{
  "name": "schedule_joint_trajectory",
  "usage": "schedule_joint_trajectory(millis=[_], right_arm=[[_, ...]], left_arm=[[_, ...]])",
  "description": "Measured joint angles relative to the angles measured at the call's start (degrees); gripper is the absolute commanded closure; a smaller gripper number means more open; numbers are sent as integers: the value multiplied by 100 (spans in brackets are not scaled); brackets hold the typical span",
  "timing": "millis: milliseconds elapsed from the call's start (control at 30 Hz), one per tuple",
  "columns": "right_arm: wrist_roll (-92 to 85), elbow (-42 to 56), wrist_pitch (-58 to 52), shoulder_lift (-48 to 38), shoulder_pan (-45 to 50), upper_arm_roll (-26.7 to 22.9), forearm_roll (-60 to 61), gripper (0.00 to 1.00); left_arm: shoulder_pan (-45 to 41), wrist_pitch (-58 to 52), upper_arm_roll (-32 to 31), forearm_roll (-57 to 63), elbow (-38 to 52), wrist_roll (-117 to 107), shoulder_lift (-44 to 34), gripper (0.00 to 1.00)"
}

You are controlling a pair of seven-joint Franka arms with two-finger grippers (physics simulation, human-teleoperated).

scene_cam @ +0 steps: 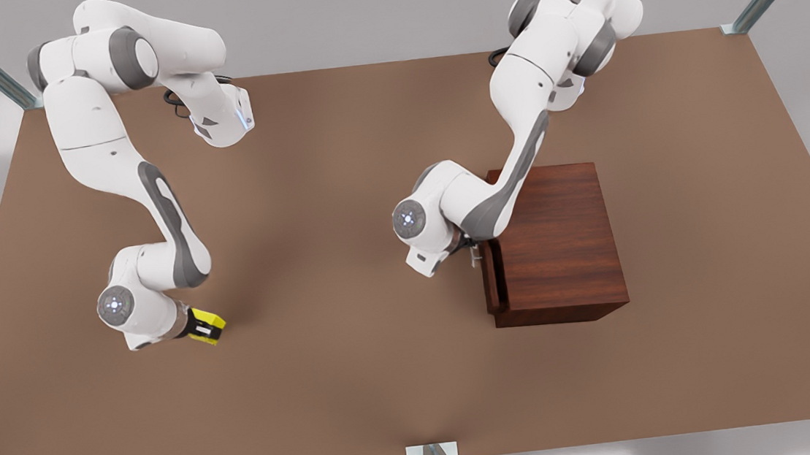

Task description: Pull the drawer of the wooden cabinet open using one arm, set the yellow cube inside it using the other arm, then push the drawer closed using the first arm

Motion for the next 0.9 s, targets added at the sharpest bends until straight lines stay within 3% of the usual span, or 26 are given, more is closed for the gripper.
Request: schedule_joint_trajectory(millis=[267, 500, 667, 767, 867, 900], right_arm=[[-365, 1777, -1144, -341, -212, 48, -29, 31], [-1216, 1573, -2485, -1708, -599, 118, -30, 34], [-1707, 1421, -2938, -1917, -578, 253, -25, 34], [-1941, 1475, -3067, -1872, -546, 297, -21, 37], [-2048, 1870, -3122, -1560, -22, 334, -24, 37], [-2045, 2041, -3137, -1430, 231, 339, -29, 37]], left_arm=[[-196, 234, -16, -39, 53, -132, 0, 30], [-378, 403, -20, -140, 201, -233, 0, 30], [-428, 279, -53, -461, 771, -297, -112, 29], [175, -131, -60, -994, 1049, -259, -730, 26], [1504, -600, -52, -1407, 1080, -28, -1164, 3], [1931, -722, -48, -1528, 1082, 48, -1259, 2]])
